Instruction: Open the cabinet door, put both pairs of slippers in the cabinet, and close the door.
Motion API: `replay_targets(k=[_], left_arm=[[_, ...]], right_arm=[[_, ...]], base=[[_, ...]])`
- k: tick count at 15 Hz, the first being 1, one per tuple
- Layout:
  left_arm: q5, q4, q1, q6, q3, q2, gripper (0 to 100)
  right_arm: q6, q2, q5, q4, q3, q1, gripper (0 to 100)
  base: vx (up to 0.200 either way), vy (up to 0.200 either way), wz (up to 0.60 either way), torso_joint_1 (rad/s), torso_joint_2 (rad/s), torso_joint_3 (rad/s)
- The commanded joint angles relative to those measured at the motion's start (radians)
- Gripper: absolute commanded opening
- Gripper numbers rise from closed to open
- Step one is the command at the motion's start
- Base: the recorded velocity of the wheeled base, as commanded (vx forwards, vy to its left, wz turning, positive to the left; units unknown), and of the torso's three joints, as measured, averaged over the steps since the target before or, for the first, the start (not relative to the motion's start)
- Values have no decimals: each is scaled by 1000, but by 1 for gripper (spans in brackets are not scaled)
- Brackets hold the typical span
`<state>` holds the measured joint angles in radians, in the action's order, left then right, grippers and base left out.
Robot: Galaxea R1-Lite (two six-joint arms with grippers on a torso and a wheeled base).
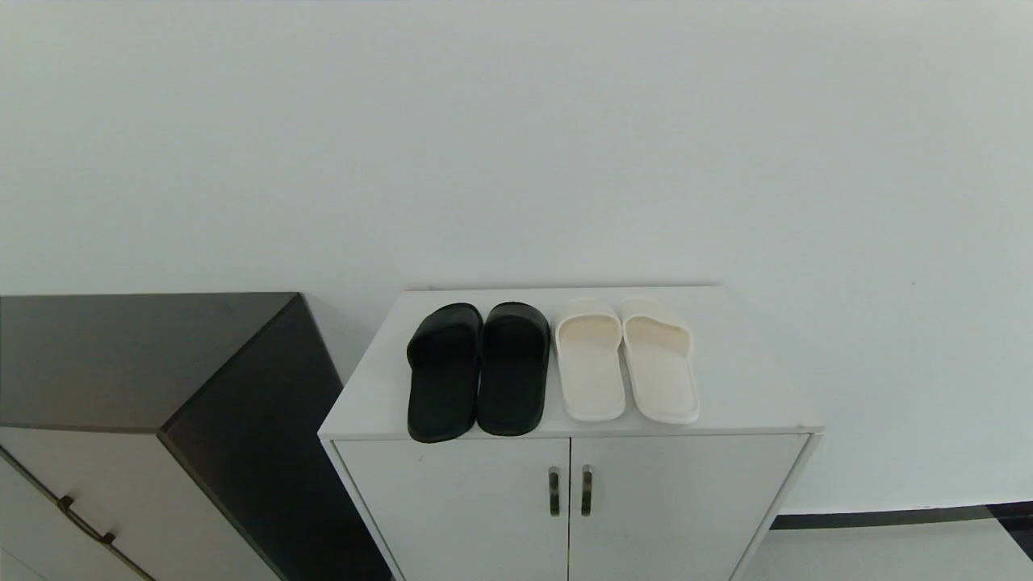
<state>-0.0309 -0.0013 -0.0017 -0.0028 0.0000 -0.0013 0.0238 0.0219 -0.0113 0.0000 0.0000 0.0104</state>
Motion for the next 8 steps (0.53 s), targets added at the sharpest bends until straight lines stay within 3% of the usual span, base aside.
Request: replay_targets(k=[1, 3, 4, 5, 6, 8], left_arm=[[0, 0, 0, 0, 0, 1, 0], [0, 0, 0, 0, 0, 1, 0], [-1, 0, 0, 1, 0, 1, 0], [-1, 0, 0, 1, 0, 1, 0], [-1, 0, 0, 1, 0, 1, 0], [0, 0, 0, 1, 0, 1, 0]], right_arm=[[2, 1, 4, -6, -18, -1, 100], [176, 144, -10, 95, -374, 0, 100], [173, 222, -76, 179, -460, 5, 100], [173, 222, -76, 179, -460, 5, 100], [159, 401, -231, 218, -469, -1, 100], [160, 690, -240, 91, -469, 49, 100]], base=[[0, 0, 0, 0, 0, 0], [0, 0, 0, 0, 0, 0], [0, 0, 0, 0, 0, 0], [0, 0, 0, 0, 0, 0], [0, 0, 0, 0, 0, 0], [0, 0, 0, 0, 0, 0]])
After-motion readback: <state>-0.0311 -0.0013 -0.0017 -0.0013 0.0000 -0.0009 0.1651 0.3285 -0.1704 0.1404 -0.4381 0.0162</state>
